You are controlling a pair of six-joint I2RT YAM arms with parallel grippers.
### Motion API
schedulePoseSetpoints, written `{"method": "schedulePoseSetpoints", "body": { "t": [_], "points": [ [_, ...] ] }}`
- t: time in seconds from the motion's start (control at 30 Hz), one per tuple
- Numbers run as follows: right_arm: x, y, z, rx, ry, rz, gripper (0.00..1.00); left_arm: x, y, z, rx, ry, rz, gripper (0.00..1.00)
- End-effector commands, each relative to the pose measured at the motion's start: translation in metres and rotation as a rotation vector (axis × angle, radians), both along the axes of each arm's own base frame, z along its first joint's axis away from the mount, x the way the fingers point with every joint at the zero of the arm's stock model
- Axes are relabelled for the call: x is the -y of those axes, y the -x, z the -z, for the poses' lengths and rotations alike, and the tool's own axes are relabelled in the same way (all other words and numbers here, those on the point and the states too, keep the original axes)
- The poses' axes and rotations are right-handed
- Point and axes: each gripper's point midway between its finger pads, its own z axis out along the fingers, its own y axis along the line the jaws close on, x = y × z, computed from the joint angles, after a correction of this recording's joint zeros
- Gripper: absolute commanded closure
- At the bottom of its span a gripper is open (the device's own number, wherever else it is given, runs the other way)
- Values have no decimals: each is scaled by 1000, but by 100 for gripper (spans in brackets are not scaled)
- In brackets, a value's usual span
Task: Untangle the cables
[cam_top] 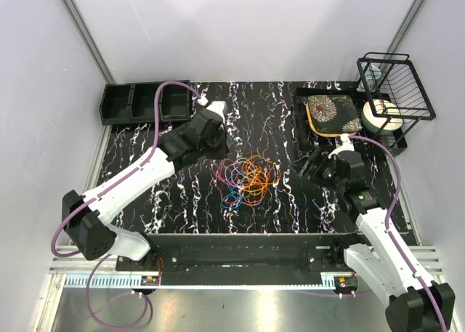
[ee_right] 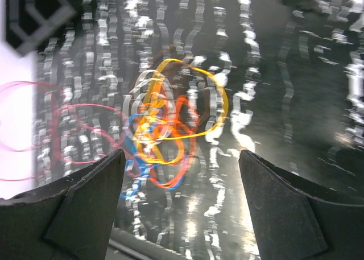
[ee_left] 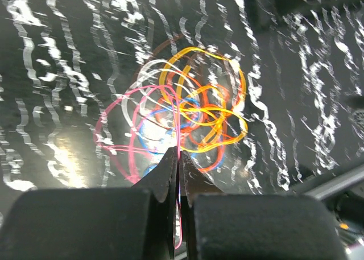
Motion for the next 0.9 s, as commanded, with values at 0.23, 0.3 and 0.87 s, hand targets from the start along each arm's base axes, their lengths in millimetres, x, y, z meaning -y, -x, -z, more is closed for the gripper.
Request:
{"method": "schedulePoseSetpoints", "body": {
  "t": [0.23, 0.3, 0.87],
  "points": [
    [43, -17, 26, -57, 190, 192, 12, -95, -76, -117, 331, -59, -238, 100],
    [43, -18, 31, -68, 207, 188, 12, -123, -94, -137, 383, -92, -307, 100],
    [28, -14, 60, -121, 148, 134, 12, -314, -206, -215, 718, -507, -822, 100]
  ]
}}
